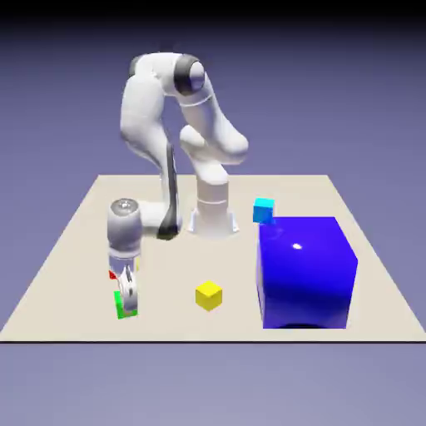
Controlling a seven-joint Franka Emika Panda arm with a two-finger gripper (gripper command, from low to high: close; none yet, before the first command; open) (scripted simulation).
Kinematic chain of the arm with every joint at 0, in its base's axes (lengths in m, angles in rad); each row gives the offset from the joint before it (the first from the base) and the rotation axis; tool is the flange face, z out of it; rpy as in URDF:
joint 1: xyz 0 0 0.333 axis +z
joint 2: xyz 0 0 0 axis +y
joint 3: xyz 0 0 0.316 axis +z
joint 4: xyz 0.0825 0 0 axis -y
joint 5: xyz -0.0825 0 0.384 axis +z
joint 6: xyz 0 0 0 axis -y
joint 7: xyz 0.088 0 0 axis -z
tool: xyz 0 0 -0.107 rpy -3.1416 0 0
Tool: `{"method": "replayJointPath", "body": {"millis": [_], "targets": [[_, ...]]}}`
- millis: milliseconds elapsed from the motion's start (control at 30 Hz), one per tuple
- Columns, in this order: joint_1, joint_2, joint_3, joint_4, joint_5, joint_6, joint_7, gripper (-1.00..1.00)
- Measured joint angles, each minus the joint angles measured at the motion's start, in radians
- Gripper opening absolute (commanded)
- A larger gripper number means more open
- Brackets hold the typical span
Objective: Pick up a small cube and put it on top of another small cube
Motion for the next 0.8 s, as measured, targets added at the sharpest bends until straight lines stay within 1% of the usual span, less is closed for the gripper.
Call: {"method": "replayJointPath", "body": {"millis": [200, 533, 600, 800], "targets": [[-0.119, -0.217, 0.138, -0.076, 0.139, -0.144, -0.087, -1.0], [-0.302, -0.58, 0.052, -0.368, 0.33, -0.228, 0.258, -1.0], [-0.306, -0.589, 0.049, -0.376, 0.335, -0.23, 0.267, -1.0], [-0.248, -0.372, -0.061, -0.357, 0.145, -0.04, 0.409, -1.0]]}}
